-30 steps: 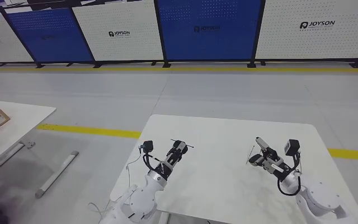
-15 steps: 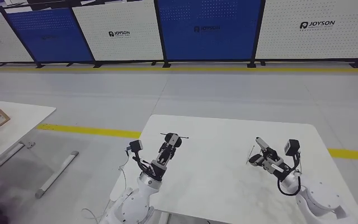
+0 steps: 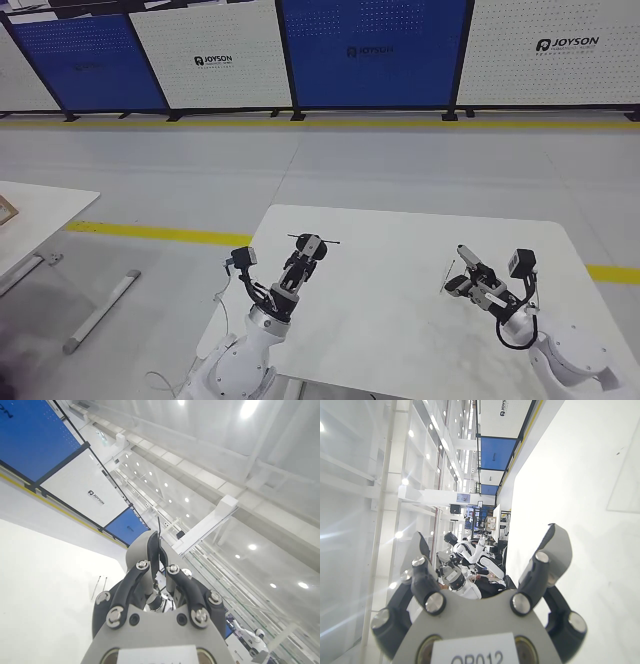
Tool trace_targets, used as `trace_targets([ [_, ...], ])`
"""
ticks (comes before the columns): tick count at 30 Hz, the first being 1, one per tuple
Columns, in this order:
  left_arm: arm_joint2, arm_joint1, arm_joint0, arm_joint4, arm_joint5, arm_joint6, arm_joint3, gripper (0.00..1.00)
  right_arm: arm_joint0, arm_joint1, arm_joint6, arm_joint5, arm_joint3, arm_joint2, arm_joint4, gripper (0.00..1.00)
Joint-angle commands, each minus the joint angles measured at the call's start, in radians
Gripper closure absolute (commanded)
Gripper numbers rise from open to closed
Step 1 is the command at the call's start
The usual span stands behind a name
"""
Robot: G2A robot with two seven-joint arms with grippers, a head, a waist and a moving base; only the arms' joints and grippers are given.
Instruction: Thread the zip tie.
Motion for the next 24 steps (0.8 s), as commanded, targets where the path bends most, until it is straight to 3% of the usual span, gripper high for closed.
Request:
trace_targets([
  [1,-0.008,-0.002,0.006,-0.021,0.000,0.029,-0.022,1.00,0.000,0.000,0.000,0.000,0.000,0.000,0.000,0.00],
  [11,-0.009,-0.003,0.008,-0.017,0.000,0.037,-0.021,1.00,0.000,0.000,0.000,0.000,0.000,0.000,0.000,0.00],
  [16,0.017,-0.006,-0.015,0.058,0.040,0.010,0.035,1.00,0.000,0.000,0.000,0.000,0.000,0.000,0.000,0.00],
  [18,0.026,-0.005,-0.026,0.114,0.066,-0.041,0.070,1.00,0.000,0.000,0.000,0.000,0.000,0.000,0.000,0.00],
  [20,0.035,-0.005,-0.030,0.068,0.078,-0.095,0.089,1.00,0.000,0.000,0.000,0.000,0.000,0.000,0.000,0.00],
  [21,0.019,-0.002,-0.038,0.098,0.090,-0.121,0.110,1.00,0.000,0.000,0.000,0.000,0.000,0.000,0.000,0.00],
  [24,0.018,0.001,-0.036,0.142,0.089,-0.147,0.143,1.00,0.000,0.000,0.000,0.000,0.000,0.000,0.000,0.00],
])
